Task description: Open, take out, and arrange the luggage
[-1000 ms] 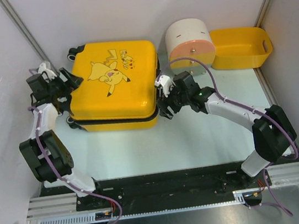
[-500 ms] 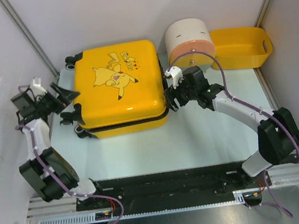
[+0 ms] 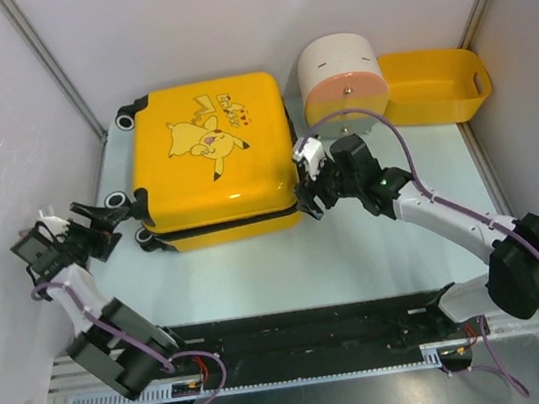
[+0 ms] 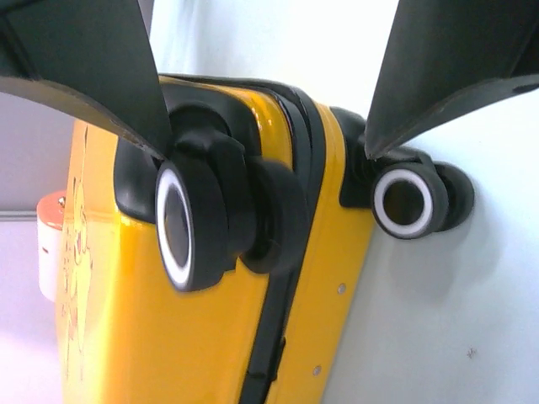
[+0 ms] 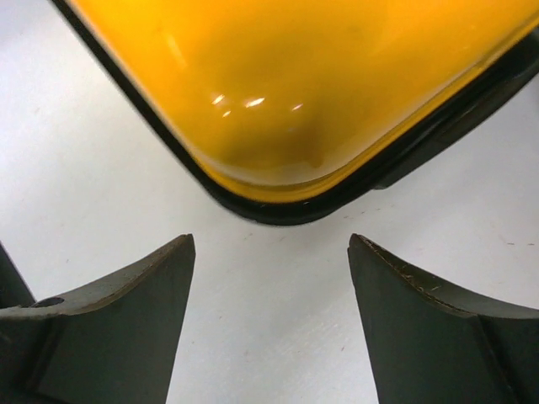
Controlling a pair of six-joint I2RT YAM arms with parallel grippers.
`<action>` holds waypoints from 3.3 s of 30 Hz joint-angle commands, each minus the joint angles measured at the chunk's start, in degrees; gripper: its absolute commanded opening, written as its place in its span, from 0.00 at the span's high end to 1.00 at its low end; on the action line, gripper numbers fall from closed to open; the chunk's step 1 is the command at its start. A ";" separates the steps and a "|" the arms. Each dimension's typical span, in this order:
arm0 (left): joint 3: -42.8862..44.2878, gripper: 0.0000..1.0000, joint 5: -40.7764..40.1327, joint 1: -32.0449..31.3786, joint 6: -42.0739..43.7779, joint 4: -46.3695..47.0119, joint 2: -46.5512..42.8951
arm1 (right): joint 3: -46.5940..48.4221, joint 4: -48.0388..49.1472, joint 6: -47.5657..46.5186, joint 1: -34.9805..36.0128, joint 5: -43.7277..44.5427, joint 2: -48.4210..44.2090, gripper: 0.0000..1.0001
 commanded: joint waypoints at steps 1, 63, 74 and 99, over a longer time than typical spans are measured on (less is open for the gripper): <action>-8.10 0.00 -0.30 0.03 -10.10 5.88 -6.40 | -2.56 1.02 -3.50 2.44 -0.63 -3.24 0.22; -20.51 0.00 -16.30 -22.38 -42.38 35.61 -14.85 | -5.29 11.39 -13.35 14.57 10.01 -2.10 0.25; -10.59 0.35 -14.89 -22.29 -47.82 36.32 -14.58 | -5.38 12.44 -13.09 16.06 11.77 -1.92 0.24; 13.77 0.32 -14.28 -22.12 -46.52 35.35 -4.30 | 11.65 50.85 -34.79 13.87 19.95 18.99 0.18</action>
